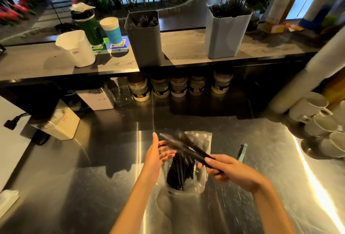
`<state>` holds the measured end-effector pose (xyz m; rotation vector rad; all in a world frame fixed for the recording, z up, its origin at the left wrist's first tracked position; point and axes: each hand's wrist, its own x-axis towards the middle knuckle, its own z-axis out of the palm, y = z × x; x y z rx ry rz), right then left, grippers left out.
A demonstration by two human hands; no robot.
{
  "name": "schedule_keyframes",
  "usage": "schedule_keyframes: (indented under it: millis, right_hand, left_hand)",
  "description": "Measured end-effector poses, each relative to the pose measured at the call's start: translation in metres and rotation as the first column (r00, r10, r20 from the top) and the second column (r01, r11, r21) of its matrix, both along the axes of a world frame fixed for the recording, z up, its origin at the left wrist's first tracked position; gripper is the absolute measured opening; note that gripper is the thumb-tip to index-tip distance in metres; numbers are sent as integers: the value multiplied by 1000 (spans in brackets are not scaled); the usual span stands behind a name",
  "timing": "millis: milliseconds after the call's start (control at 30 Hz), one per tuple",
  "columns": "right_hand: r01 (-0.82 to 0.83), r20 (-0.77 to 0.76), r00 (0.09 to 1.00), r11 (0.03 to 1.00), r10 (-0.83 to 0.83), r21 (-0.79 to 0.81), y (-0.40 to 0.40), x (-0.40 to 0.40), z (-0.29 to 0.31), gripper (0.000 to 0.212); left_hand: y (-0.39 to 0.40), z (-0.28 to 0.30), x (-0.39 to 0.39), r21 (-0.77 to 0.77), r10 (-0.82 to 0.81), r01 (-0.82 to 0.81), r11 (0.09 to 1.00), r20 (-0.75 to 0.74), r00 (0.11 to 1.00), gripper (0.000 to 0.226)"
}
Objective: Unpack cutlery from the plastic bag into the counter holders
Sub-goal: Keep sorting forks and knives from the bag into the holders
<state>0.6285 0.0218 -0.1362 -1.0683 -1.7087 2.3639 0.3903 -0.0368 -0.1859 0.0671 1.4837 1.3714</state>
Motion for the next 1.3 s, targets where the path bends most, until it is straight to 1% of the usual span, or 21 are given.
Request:
schedule_keyframes:
  millis: [33,67,133,200,267,367,533,633,733,800,900,967,1000,1033,1100,1133,1200,1300]
  right_hand:
    - [35,-40,999,999,-34,18,-2,-3,0,36]
    - [66,-66,996,997,-63,42,-5,-8,-1,37]
    - [99,-100,991,993,-91,69,-10,-19,-4,38]
    - [109,-125,987,992,-100,60,-16,-28,-7,39]
    - [126,-133,984,991,-120,43,-22,-34,-10,40]
    - [172,-118,979,985,-167,28,-32,-40,-15,41]
    - [170,-52,984,985,-169,25,-40,-49,-18,47]
    - [144,-34,989,989,-143,25,-42,-50,-14,49]
    - [100,-12,995,995,-100,30,-45,-53,-12,54]
    - [56,23,998,998,-57,38,-45,-54,-12,55]
    - [-3,106,994,997,-6,83,-41,-51,-11,40]
    - [24,120,991,970,-55,241,-31,-53,-6,36]
    - [90,96,987,941,-128,326,-24,-54,-2,38]
    - [191,41,974,900,-224,391,-17,-56,3,40]
    - [369,-98,925,802,-367,469,-3,-60,16,38]
    - [416,-160,907,770,-390,483,4,-63,22,35]
    - [445,-247,895,754,-371,482,13,-70,36,32]
    - [418,-256,908,736,-331,532,22,-80,47,31]
  left_hand:
    - [1,10,7,44,-14,11,999,68,998,62]
    - [1,18,15,91,-58,48,995,105,993,66]
    - [-3,31,31,199,-202,184,963,77,976,69]
    - [-10,39,40,321,-305,289,902,1,952,52]
    - [-14,41,43,393,-311,308,867,-56,949,38]
    - [-16,46,46,393,-283,305,868,-115,952,35]
    - [-23,52,48,368,-246,270,890,-110,963,34]
    - [-24,52,47,371,-218,223,901,-56,974,33]
    - [-23,49,47,370,-201,165,914,60,978,32]
    - [-23,49,46,379,-191,146,914,85,978,27]
    - [-23,50,43,390,-183,166,906,8,983,22]
    - [-26,52,38,384,-199,214,898,-79,977,26]
    - [-27,53,35,377,-214,249,892,-132,968,28]
    - [-28,54,32,370,-233,283,885,-174,957,28]
    - [-29,57,29,346,-273,343,873,-235,933,26]
    - [-29,59,29,325,-294,372,869,-266,918,27]
    - [-30,63,29,286,-336,428,857,-318,886,26]
    - [-32,64,29,219,-397,499,839,-380,835,24]
